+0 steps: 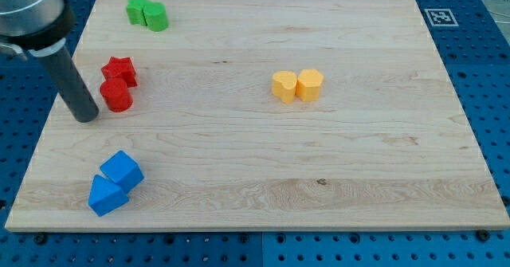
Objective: Put the red circle parallel to yellow blocks
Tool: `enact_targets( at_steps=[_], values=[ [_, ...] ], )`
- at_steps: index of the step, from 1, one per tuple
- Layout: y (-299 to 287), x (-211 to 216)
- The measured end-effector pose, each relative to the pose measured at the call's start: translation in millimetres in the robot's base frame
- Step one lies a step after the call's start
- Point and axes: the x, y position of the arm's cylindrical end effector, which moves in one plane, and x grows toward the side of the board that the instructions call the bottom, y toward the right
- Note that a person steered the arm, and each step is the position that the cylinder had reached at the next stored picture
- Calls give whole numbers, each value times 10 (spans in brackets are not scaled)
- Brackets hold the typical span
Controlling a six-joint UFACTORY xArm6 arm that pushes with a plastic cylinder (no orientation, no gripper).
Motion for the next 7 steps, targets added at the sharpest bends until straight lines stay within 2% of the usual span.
enact_targets(
  at_steps=[1, 4, 7],
  values=[
    [-70, -182],
    [448, -202],
    [490, -301]
  ],
)
